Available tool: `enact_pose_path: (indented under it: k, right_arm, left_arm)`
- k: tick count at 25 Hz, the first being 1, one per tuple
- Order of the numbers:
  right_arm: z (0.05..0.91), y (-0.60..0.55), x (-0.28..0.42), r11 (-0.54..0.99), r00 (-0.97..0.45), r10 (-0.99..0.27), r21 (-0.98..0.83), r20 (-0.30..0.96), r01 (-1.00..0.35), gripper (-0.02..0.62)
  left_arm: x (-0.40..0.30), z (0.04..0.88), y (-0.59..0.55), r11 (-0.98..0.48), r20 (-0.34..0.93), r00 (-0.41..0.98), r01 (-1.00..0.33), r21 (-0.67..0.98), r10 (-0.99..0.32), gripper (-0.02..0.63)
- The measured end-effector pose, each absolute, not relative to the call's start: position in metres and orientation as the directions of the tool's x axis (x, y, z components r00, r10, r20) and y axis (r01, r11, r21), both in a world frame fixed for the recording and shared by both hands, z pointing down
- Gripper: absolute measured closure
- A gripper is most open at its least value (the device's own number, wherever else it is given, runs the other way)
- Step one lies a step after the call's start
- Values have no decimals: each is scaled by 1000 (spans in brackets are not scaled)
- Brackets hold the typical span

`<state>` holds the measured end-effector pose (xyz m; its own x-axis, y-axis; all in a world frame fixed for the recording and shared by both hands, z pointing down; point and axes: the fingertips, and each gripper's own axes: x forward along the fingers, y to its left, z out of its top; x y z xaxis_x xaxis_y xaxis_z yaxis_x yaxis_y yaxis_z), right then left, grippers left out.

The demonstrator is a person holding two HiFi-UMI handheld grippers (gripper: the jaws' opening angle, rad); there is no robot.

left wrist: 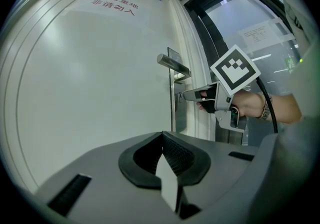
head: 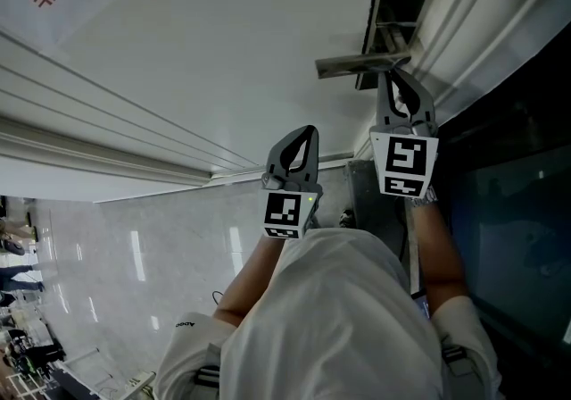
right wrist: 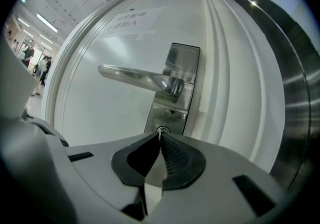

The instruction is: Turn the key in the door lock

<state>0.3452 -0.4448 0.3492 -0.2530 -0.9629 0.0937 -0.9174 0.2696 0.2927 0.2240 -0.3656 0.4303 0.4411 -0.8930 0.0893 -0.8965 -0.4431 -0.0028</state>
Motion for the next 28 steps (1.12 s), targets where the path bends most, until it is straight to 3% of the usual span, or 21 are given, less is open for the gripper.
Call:
enact_pose_path:
  k: [6,12,18,22,28]
  right_arm:
    - [351,-447,350,324,-330,-938,-70,107,-943,580]
    - [353,-448,354,296,-368,-927,-461,74,-837,580]
    - [354,-448,357,266,-391,-918,-628,67,-732,580]
    - [356,-449,359,235,-418,-908,-782,36,-577,580]
    - [357,-448,359,205,-421,-907,-862,10,-463,580]
  left_arm:
    - [225,430,-366,-448,88,446,-894,-2,-890,597]
    - [229,429,-364,-458,87,456,-889,-4,-886,598]
    - [223,430,-362,-448,87,447,-894,6,-890,597]
    - [223,430,-362,-448,87,447,-894,6,-890,597]
    - [224,431,-362,-450,87,449,-893,6,-890,597]
